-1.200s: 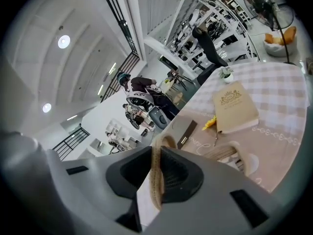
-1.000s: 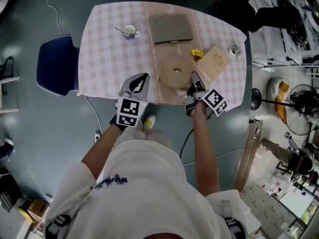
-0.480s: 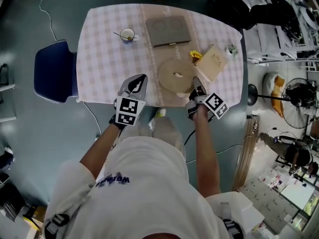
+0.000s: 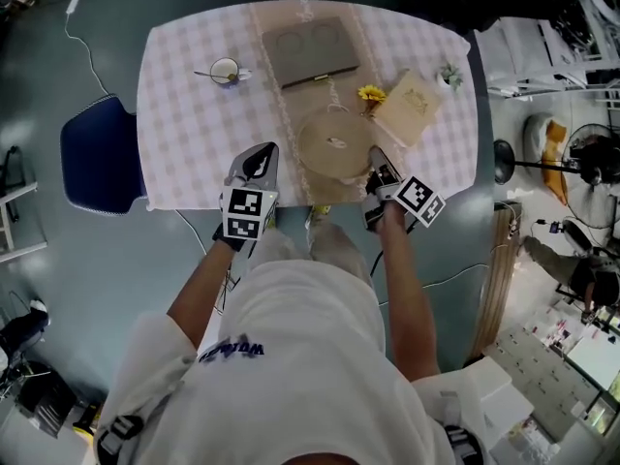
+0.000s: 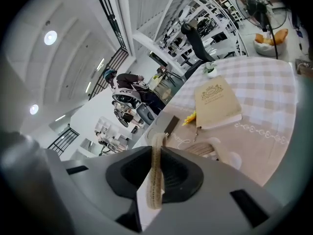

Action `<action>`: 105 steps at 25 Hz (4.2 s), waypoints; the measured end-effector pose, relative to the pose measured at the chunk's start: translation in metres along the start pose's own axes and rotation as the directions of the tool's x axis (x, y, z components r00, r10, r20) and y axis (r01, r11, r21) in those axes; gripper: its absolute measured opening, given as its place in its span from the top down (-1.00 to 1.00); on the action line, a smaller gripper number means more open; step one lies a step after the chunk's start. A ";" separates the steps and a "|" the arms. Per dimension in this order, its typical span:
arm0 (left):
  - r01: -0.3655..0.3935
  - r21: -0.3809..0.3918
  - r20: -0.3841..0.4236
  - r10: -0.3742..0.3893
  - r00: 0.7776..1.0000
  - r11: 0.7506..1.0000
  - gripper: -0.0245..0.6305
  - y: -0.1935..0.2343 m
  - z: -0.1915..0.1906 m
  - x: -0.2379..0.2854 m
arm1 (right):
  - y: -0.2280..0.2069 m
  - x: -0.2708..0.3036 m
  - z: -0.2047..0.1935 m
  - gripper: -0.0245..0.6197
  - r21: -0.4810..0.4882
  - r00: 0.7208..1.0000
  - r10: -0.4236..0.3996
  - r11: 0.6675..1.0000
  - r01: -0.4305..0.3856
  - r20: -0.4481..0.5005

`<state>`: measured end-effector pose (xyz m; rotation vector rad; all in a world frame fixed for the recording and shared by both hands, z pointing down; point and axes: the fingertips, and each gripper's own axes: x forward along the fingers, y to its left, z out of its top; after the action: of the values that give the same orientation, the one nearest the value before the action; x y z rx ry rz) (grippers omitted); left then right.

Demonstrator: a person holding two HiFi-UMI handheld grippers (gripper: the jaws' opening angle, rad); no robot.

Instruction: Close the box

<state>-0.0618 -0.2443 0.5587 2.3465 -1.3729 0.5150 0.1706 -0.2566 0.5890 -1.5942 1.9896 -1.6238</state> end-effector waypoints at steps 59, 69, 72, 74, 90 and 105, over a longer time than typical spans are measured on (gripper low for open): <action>0.064 0.035 -0.070 -0.061 0.996 0.997 0.92 -0.054 -0.007 0.034 | -0.085 0.018 -0.005 0.73 -0.206 0.983 -0.138 0.972 0.111 -0.118; 0.064 0.039 -0.083 -0.061 0.995 0.997 0.92 -0.053 -0.012 0.034 | -0.095 0.020 -0.008 0.73 -0.264 0.975 -0.179 0.954 0.140 -0.131; 0.071 0.059 -0.085 -0.066 0.994 0.996 0.92 -0.056 -0.009 0.034 | -0.098 0.021 -0.010 0.73 -0.263 0.974 -0.187 0.953 0.148 -0.130; 0.076 0.073 -0.087 -0.070 0.994 0.994 0.92 -0.059 -0.009 0.034 | -0.100 0.022 -0.011 0.72 -0.271 0.973 -0.193 0.951 0.152 -0.130; 0.093 0.089 -0.110 -0.083 0.991 0.992 0.92 -0.065 -0.013 0.035 | -0.114 0.024 -0.016 0.72 -0.393 0.955 -0.274 0.895 0.210 -0.112; 0.091 0.083 -0.132 -0.080 0.988 0.992 0.92 -0.066 -0.022 0.036 | -0.124 0.029 -0.021 0.69 -0.463 0.948 -0.281 0.867 0.184 -0.149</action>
<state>0.0097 -0.2306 0.5863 2.3839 -1.2095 0.7016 0.2218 -0.2492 0.7069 -1.9550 2.5120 -1.5471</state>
